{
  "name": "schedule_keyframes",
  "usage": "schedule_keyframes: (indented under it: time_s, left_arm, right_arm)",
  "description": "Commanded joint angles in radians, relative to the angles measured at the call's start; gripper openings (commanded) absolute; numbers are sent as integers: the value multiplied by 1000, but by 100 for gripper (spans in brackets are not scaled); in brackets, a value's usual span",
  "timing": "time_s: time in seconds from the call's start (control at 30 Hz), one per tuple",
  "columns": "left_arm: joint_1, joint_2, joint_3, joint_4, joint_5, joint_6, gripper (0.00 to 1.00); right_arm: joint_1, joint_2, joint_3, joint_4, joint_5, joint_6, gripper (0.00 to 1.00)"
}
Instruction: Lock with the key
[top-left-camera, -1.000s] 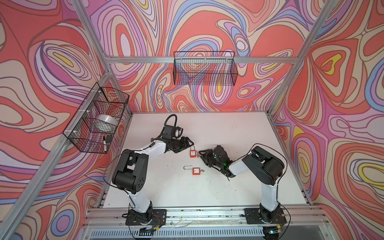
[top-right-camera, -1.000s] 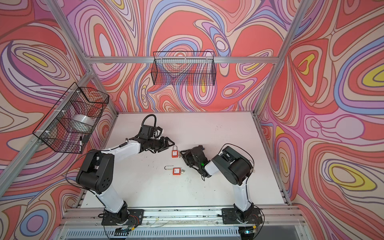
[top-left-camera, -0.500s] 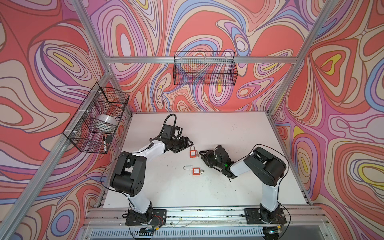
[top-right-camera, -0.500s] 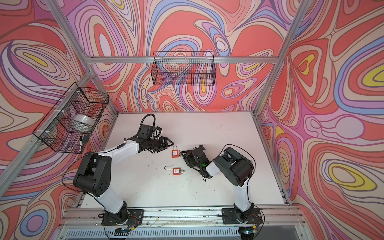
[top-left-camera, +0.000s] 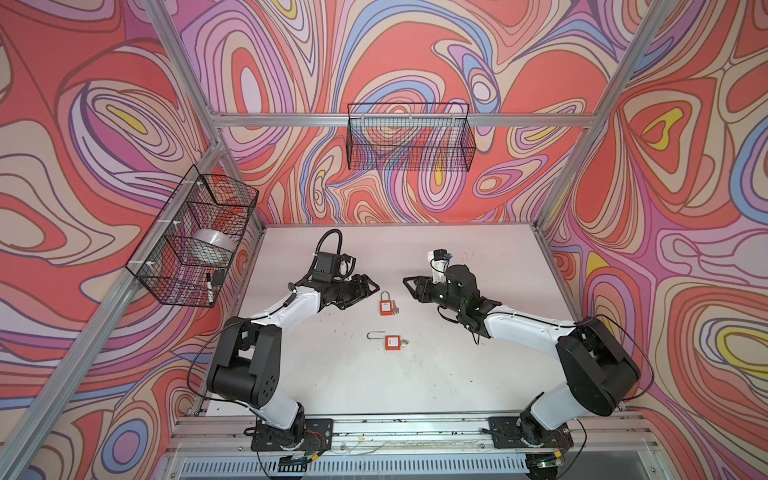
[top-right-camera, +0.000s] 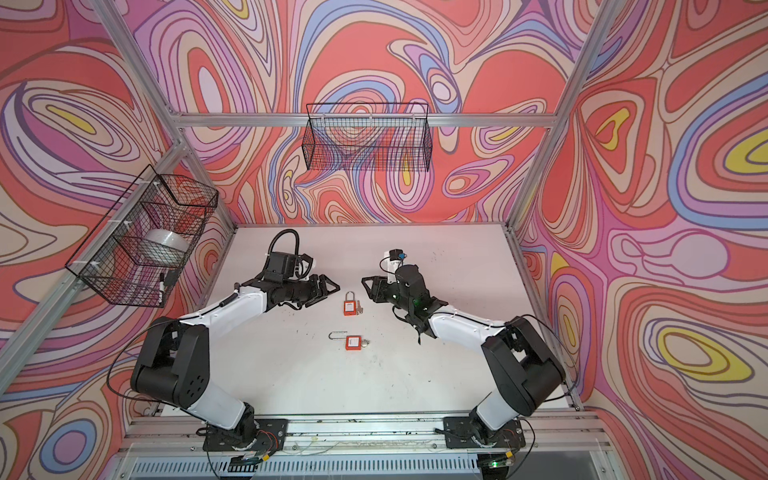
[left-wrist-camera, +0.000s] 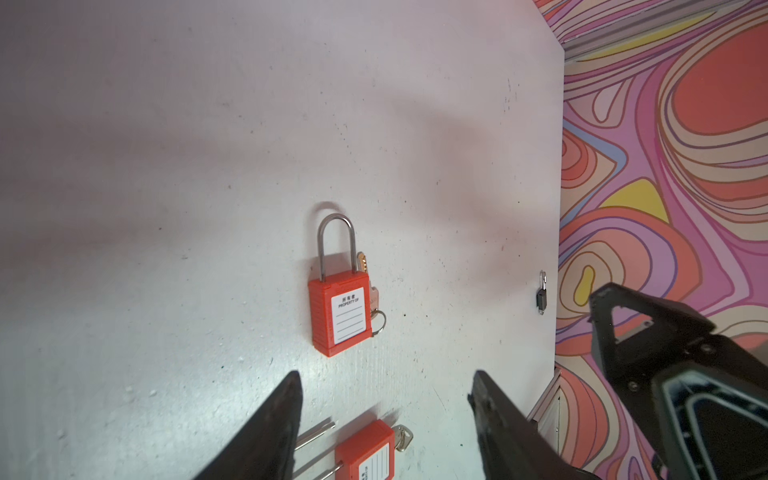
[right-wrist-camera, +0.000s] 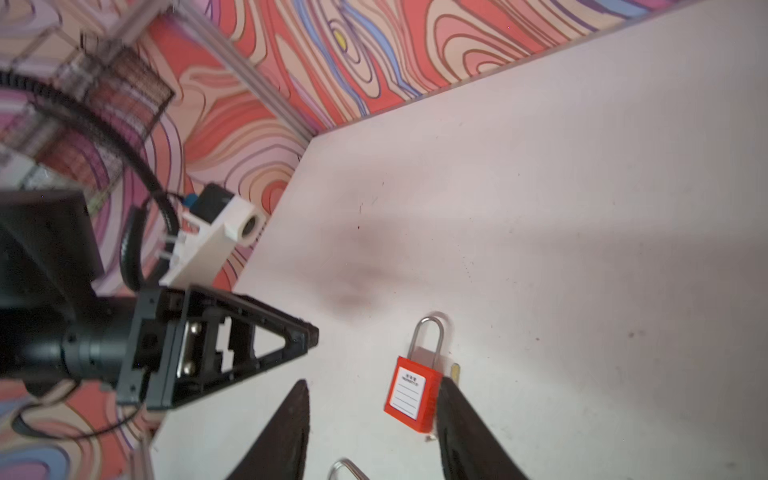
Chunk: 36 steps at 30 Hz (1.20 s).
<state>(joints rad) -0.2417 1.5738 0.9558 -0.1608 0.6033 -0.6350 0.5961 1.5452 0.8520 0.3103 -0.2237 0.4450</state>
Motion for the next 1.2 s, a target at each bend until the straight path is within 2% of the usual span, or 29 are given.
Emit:
schedule_keyframes:
  time_s: [0.0,0.13,0.23,0.4,0.83,1.17]
  left_arm:
    - [20,-44,-34,-8,16,-10,66]
    - [33,-69,-75,12,28,-28,67]
    - [35,-77,-93,13,33,-32,66]
    - [35,-91,-126,23,32,-44,67]
    - [36,-133,-220,23,34,-60,67]
    - [35,-155,-292,59,61,-93,68]
  right_arm:
    - [3,-20,9,-230,-106,-437,55]
    - [4,-13,12,-327,-242,-632,55]
    - [16,0,2,-349,-303,-718,56]
    - [99,82,54,-485,-248,-901,57]
    - [167,256,187,-595,-215,-924,63]
    - [204,302,217,-624,-158,-940,63]
